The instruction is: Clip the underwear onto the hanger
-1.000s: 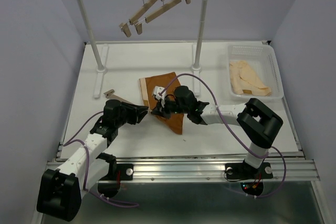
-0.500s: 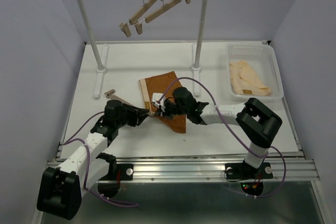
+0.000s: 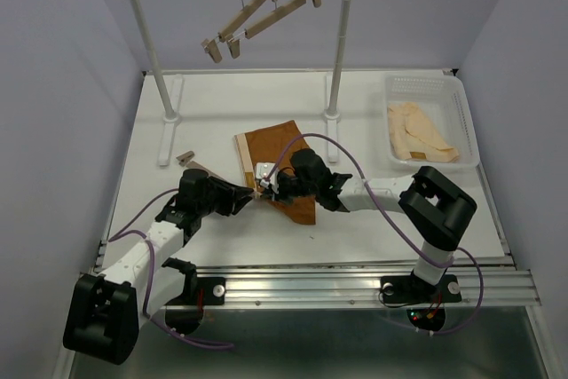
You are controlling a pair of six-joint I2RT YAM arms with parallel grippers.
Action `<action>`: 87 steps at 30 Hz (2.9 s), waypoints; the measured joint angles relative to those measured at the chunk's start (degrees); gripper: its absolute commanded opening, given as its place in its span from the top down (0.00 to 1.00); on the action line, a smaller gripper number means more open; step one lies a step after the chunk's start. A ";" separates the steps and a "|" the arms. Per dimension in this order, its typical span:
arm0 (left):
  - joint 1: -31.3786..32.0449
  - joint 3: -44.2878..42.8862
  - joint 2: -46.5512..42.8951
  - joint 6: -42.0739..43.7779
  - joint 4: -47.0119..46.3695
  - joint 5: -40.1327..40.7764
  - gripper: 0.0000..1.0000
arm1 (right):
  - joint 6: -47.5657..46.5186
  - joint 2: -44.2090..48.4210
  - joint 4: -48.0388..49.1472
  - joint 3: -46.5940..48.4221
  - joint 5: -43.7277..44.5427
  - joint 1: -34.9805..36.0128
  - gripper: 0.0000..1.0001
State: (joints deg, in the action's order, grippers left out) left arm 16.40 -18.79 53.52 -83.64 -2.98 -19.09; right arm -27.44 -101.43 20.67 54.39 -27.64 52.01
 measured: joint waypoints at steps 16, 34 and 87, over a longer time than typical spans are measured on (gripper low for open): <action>0.00 -0.13 0.39 0.37 -0.15 -0.31 1.00 | 2.19 -0.24 1.55 0.28 2.38 0.70 0.99; 0.00 -0.13 0.39 0.17 -0.20 -0.44 1.00 | 3.82 -0.28 3.02 0.28 1.70 1.99 0.99; 0.11 -0.83 1.73 4.42 2.12 -5.97 0.06 | 1.49 0.52 0.68 1.07 -2.73 2.47 0.99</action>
State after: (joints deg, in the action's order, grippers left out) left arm 16.51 -19.62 55.24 -79.22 -0.86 -25.06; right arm -25.96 -100.90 21.34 55.46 -30.37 54.48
